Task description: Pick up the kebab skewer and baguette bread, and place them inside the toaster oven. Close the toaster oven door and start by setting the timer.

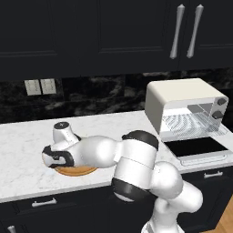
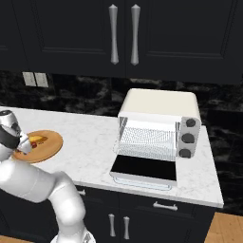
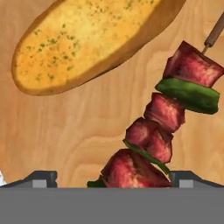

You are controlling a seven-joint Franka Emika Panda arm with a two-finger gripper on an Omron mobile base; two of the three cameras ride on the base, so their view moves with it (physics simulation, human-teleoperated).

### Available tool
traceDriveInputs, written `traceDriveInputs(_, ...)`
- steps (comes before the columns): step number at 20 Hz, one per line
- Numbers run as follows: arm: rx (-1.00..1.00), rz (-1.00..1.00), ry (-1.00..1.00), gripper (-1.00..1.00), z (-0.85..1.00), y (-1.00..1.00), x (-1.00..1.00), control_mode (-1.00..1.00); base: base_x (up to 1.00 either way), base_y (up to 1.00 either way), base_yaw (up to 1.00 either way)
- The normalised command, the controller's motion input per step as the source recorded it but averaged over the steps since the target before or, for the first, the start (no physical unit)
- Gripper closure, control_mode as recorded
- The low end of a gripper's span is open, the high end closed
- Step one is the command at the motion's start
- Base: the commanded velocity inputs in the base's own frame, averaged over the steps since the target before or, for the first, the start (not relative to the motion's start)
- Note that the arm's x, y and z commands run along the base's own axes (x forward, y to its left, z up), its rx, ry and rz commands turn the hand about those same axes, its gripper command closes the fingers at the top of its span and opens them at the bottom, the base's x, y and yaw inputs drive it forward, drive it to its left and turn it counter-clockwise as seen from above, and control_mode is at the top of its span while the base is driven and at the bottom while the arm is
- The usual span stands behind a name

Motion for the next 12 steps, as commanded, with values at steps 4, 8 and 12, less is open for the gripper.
traceDriveInputs(4,-0.07,0.00,0.00,1.00,-0.64,0.00,0.00,-1.00,0.00,0.00,0.00)
traceDriveInputs(8,-0.01,0.00,0.00,1.00,-0.51,-0.32,-0.14,-1.00,0.00,0.00,0.00)
traceDriveInputs(12,0.00,0.00,-0.02,1.00,-0.59,-0.81,-0.66,-1.00,0.00,0.00,0.00)
